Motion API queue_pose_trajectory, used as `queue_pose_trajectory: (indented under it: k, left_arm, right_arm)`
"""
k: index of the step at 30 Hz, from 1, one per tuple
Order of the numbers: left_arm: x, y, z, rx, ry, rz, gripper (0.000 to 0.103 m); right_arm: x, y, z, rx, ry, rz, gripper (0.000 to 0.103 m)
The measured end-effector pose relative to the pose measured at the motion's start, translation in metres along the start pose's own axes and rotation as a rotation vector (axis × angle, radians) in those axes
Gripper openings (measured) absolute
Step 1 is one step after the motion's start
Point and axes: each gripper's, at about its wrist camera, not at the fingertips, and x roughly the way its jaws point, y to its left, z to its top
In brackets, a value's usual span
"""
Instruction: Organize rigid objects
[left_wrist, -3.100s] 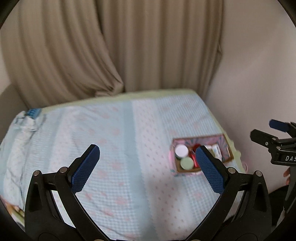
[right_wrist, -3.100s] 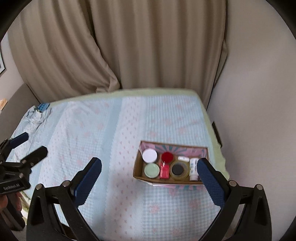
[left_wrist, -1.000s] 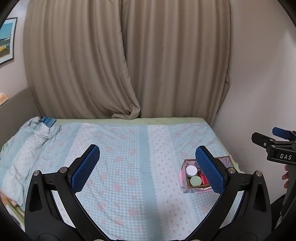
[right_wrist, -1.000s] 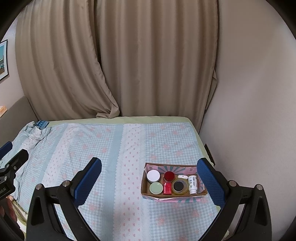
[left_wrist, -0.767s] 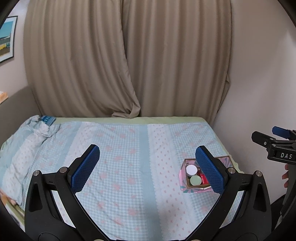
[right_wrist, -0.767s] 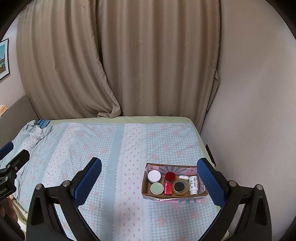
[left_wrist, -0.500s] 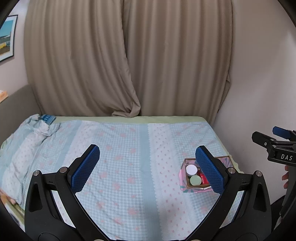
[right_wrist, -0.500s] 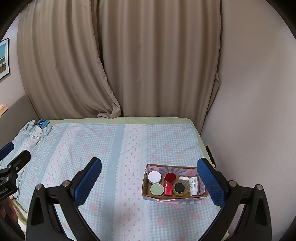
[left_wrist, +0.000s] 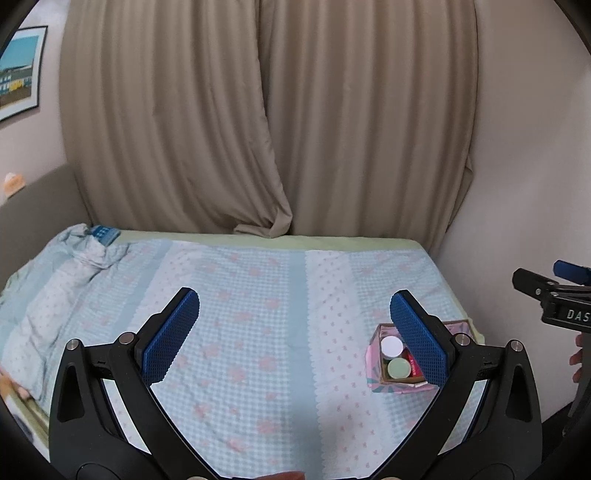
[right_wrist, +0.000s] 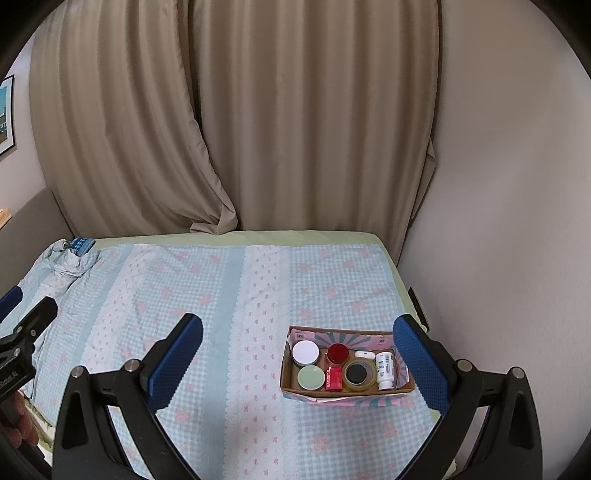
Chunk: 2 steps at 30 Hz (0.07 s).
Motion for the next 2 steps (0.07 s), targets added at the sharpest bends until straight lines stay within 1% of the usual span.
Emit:
queue_pose_trajectory:
  k: [2]
  left_arm:
    - [0.007,0.0008,0.0009,0.008,0.019,-0.006,0.103]
  right_arm:
    - [0.0069,0.0003,0.0016,0.0,0.013,-0.003,0.103]
